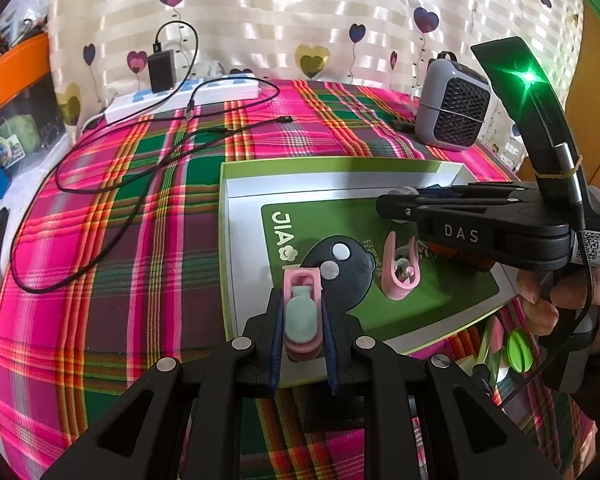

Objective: Organize rigid objects
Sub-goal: 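Carry the pink clip and white roll over the green box with both tools, then open the right tool to drop the roll while the left tool releases the clip into the box, then withdraw both open tools from the box toward the remaining items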

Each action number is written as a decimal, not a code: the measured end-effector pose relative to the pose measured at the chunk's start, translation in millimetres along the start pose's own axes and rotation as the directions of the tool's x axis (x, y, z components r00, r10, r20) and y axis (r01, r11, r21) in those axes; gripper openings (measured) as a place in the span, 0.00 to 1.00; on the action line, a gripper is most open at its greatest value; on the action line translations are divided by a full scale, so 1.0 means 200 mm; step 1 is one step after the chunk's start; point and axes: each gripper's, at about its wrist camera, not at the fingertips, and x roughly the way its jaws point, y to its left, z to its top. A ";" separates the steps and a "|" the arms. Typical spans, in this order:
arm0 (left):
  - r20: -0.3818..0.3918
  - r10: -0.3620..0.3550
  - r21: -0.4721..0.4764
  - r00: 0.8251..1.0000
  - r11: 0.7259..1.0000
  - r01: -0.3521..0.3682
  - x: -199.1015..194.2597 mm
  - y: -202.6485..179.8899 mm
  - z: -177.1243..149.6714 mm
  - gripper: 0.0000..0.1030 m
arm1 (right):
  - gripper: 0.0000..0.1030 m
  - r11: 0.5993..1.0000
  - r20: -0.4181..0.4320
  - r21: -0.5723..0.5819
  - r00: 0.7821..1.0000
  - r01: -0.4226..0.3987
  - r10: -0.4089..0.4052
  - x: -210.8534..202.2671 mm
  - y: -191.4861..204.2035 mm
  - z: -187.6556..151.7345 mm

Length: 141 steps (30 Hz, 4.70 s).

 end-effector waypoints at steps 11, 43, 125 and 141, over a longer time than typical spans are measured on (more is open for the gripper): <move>-0.002 0.004 0.016 1.000 1.000 -0.004 0.01 0.00 0.00 0.16 | 0.19 1.000 0.002 -0.002 1.000 -0.010 0.010 0.01 0.01 0.00; 0.000 -0.015 0.030 1.000 0.999 0.015 -0.01 -0.03 -0.01 0.29 | 0.42 1.000 0.019 0.029 1.000 -0.012 0.011 0.00 0.01 0.00; 0.040 -0.074 0.026 0.996 0.997 0.073 -0.31 0.01 -0.38 0.30 | 0.43 0.989 0.198 0.147 0.980 0.002 -0.032 -0.54 0.02 -0.72; 0.032 -0.088 0.042 0.996 0.995 0.086 -0.31 -0.02 -0.38 0.30 | 0.45 0.994 0.162 0.111 0.987 0.005 -0.023 -0.46 0.07 -0.69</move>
